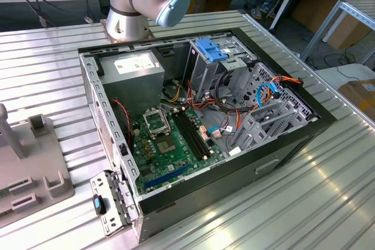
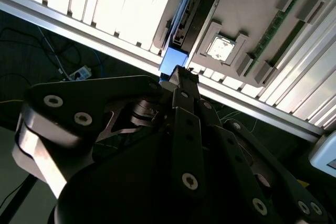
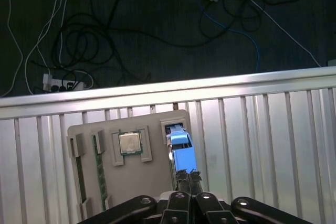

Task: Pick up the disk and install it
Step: 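Pick up the disk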

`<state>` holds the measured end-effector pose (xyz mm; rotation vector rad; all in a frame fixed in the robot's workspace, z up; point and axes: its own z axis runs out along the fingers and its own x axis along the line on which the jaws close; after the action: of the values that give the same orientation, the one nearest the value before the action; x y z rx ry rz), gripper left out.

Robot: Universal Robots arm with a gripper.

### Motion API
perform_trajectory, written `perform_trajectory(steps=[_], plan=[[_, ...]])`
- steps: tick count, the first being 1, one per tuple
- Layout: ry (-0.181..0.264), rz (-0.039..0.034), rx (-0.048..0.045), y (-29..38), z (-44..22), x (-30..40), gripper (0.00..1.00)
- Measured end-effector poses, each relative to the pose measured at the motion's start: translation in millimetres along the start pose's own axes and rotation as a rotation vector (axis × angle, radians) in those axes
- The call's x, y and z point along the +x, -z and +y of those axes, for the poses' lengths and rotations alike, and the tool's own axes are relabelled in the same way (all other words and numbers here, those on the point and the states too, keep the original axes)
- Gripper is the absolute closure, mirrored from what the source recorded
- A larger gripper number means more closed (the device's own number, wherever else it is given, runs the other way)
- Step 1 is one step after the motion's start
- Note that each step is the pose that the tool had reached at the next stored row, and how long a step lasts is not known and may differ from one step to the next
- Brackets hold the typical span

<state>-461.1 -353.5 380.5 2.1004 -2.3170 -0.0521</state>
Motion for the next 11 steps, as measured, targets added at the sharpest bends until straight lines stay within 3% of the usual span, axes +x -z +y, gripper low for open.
perform_trajectory(steps=[11], plan=[[0.0,-0.0001,0.0013,-3.7,-0.1,0.0,0.89]])
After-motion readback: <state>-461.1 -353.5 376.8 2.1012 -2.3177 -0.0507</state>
